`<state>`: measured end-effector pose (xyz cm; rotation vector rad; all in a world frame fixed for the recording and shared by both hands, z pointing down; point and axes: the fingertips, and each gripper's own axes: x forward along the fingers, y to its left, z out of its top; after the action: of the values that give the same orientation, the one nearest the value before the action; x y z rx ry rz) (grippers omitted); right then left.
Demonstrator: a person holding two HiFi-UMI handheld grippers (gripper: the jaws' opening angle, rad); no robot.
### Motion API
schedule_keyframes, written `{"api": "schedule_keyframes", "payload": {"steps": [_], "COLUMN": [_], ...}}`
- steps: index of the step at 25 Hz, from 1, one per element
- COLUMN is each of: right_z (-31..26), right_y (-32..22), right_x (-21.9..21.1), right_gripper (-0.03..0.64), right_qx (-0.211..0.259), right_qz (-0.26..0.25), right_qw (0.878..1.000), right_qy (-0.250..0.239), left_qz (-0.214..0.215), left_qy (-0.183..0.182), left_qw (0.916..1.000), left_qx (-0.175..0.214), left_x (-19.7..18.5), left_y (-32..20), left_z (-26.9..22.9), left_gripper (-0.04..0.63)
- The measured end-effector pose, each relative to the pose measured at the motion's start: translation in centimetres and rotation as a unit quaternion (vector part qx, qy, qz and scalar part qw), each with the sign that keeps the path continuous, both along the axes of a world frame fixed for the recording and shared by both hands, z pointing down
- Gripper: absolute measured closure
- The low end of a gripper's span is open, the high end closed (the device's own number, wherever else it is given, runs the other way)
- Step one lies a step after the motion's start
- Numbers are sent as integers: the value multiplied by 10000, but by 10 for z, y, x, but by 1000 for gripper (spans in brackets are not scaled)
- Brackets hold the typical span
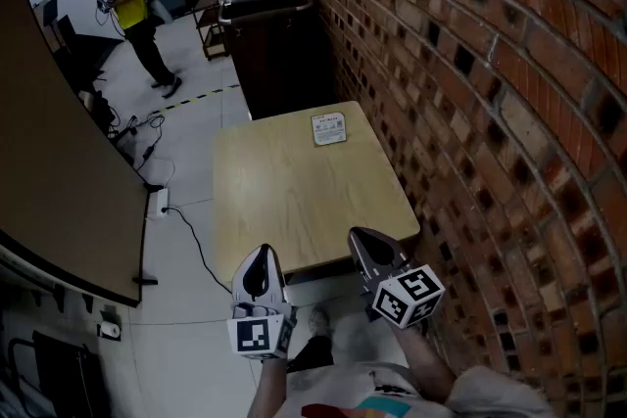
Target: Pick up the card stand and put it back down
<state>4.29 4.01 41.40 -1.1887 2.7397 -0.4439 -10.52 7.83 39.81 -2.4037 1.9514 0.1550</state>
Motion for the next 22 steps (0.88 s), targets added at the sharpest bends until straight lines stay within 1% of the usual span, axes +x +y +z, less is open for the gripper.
{"api": "schedule_keyframes", "payload": {"steps": [3,5,7,9,14,17,19,22], "right_z": [0,1,5,8,11,12,14,18], "right_y": [-40,-63,-82,-98,-139,-162,-173,-193], "right_x": [-22,-31,-33,-29,-18,-19,-23,-32], "right_gripper": [640,638,638,638,629,572,569,568], "right_qx": [7,0,-53,-158,-185,-197,-174,-107], "right_qz": [-19,19,135,276,467,394,316,158], "right_qw": [9999,9998,9997,9993,9985,9984,9983,9980], "right_qy": [162,216,219,183,236,354,452,600], "left_qz": [-8,31,82,106,33,-75,-123,-82], "left_qy": [123,92,26,50,78,140,144,124], "left_qw": [9999,9999,10000,9999,10000,9998,9997,9999], "left_qx": [-81,-50,-5,-4,11,119,162,69], "left_x": [-26,-39,-47,-50,-52,-52,-51,-50], "left_y": [-45,-72,-97,-117,-150,-163,-167,-173], "left_z": [0,-4,-8,-10,-14,-22,-25,-18], "left_gripper": [627,627,627,627,627,627,627,626]}}
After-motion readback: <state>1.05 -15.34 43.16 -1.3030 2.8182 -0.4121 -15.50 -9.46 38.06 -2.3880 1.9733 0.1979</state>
